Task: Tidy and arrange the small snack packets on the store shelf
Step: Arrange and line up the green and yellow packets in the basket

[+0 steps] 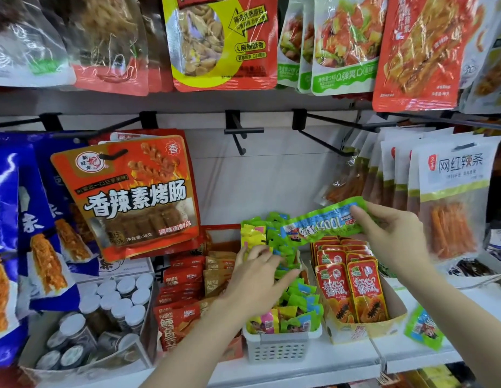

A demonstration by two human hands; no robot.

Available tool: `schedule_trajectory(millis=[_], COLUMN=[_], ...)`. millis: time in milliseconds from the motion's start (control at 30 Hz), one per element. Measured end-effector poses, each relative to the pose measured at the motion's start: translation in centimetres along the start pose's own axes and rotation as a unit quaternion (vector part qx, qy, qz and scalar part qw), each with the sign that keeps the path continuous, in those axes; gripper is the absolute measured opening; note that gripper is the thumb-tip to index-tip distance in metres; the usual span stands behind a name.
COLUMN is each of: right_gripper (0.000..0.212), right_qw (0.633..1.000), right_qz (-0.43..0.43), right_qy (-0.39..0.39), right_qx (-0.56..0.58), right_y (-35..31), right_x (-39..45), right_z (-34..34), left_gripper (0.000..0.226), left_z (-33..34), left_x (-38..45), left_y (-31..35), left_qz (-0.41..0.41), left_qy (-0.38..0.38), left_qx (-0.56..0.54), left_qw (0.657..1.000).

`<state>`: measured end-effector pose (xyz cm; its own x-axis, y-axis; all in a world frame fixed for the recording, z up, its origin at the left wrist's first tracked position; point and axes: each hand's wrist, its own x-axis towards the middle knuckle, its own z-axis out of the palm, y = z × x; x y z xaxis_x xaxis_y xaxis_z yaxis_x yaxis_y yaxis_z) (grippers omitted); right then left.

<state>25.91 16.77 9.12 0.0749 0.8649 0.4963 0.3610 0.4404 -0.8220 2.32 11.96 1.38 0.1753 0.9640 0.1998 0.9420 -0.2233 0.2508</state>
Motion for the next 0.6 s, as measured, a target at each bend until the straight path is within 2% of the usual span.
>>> schedule_trajectory(millis=[167, 367, 600], right_gripper=[0.023, 0.019, 0.028], right_qw=[0.993, 0.969, 0.957], right_qz=[-0.056, -0.178, -0.215], right_qy=[-0.054, -0.074, -0.094], right_qx=[-0.089, -0.158, -0.169], right_y=[-0.6, -1.9, -1.8], right_x=[-0.5, -0.3, 0.2], right_z=[1.2, 2.8, 2.4], left_gripper=[0.071, 0.06, 0.056], left_z=[0.2, -0.1, -0.2], left_x=[-1.4, -1.7, -2.1], left_y=[0.0, 0.2, 0.1], left_qz=[-0.004, -0.018, -0.033], left_qy=[0.008, -0.006, -0.009], left_qx=[-0.014, -0.03, -0.058], left_qw=[1.0, 0.999, 0.998])
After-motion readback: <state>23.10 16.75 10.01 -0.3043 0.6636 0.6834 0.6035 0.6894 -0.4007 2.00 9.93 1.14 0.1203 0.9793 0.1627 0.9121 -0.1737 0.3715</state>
